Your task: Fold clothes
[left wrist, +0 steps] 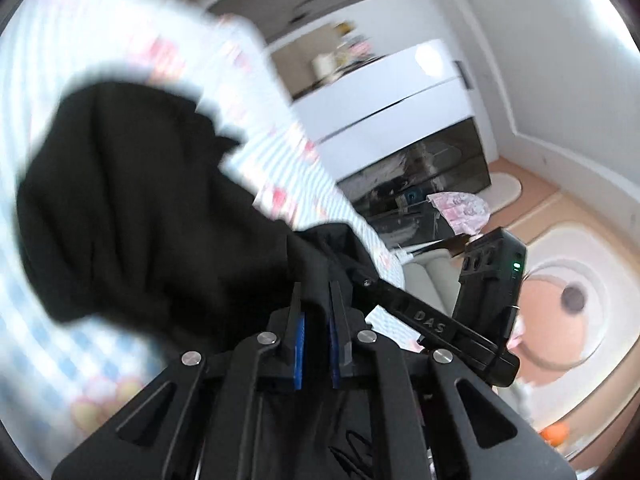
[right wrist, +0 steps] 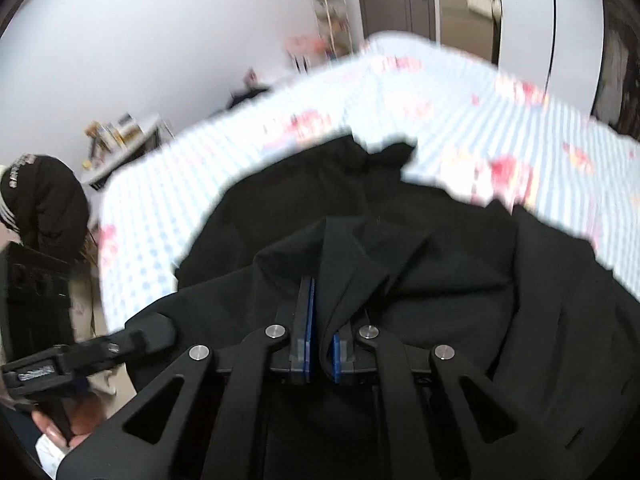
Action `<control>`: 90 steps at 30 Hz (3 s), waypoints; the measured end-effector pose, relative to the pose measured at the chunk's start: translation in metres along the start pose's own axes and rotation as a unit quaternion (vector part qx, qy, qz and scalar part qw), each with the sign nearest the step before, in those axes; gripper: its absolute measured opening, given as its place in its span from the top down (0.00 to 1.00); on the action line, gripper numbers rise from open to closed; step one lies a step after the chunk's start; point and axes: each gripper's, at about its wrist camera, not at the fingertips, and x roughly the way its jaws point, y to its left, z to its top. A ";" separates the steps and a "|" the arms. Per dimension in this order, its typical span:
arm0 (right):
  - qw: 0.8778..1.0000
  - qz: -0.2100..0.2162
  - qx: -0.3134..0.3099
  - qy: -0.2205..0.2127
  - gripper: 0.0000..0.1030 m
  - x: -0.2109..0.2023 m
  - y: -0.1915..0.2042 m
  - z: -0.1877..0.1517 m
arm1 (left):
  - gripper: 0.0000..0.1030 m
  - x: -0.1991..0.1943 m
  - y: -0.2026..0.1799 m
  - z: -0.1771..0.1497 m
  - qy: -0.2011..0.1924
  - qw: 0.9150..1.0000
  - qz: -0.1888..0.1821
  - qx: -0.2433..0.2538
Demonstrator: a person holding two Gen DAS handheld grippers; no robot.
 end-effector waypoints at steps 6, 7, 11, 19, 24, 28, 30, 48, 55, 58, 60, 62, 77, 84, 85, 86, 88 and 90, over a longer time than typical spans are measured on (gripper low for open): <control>0.997 -0.044 0.053 -0.021 0.94 -0.046 -0.053 -0.053 | 0.90 0.044 -0.029 -0.016 0.096 0.995 -0.015 0.018; 0.996 -0.061 0.069 -0.006 0.94 -0.047 -0.066 -0.068 | 0.91 0.059 -0.022 -0.028 0.121 0.992 -0.015 0.004; 0.987 -0.080 0.138 0.025 0.88 -0.053 -0.099 -0.104 | 0.91 0.124 -0.001 -0.078 0.211 0.977 -0.013 -0.038; 0.989 -0.066 0.130 0.024 0.35 -0.062 -0.082 -0.120 | 0.67 0.148 -0.014 -0.096 0.254 0.967 -0.015 -0.017; 0.979 0.011 0.184 0.087 0.31 -0.025 -0.093 -0.143 | 0.59 0.135 -0.012 -0.087 0.252 0.968 -0.004 -0.005; 0.978 0.024 0.184 0.092 0.69 -0.011 -0.096 -0.149 | 0.58 0.130 -0.008 -0.086 0.261 0.965 0.003 -0.005; 0.979 0.009 0.187 0.080 0.87 -0.020 -0.102 -0.152 | 0.56 0.125 0.000 -0.080 0.244 0.969 -0.006 -0.022; 0.973 0.008 0.228 0.045 0.88 -0.064 -0.131 -0.173 | 0.35 0.162 0.037 -0.088 0.198 0.969 0.023 -0.142; 0.980 0.036 0.184 0.060 0.68 -0.036 -0.098 -0.163 | 0.35 0.195 0.024 -0.084 0.200 0.969 -0.019 -0.146; 0.977 -0.024 0.201 0.068 0.68 -0.029 -0.112 -0.168 | 0.35 0.207 0.004 -0.080 0.192 0.973 -0.046 -0.120; 0.971 -0.065 0.219 0.076 0.68 -0.029 -0.128 -0.174 | 0.35 0.199 0.006 -0.080 0.174 0.978 -0.057 -0.099; 0.965 -0.096 0.229 0.082 0.68 -0.034 -0.141 -0.182 | 0.35 0.188 0.010 -0.081 0.153 0.983 -0.066 -0.077; 0.967 -0.045 0.234 0.087 0.66 -0.048 -0.142 -0.184 | 0.87 0.150 -0.007 -0.051 0.176 0.982 -0.059 -0.042; 0.971 -0.037 0.224 0.078 0.65 -0.069 -0.135 -0.181 | 0.40 0.194 0.011 -0.081 0.256 0.965 -0.022 -0.053; 0.971 -0.049 0.221 0.077 0.65 -0.074 -0.138 -0.184 | 0.43 0.195 0.010 -0.085 0.260 0.965 -0.008 -0.037; 0.971 -0.061 0.218 0.077 0.65 -0.079 -0.141 -0.187 | 0.70 0.196 0.009 -0.089 0.263 0.965 0.005 -0.022; 0.971 -0.080 0.215 0.073 0.59 -0.087 -0.144 -0.187 | 0.99 0.176 -0.005 -0.082 0.220 0.975 0.023 0.010; 0.968 -0.081 0.227 0.067 0.58 -0.098 -0.153 -0.191 | 0.99 0.148 -0.025 -0.066 0.162 0.985 0.040 0.042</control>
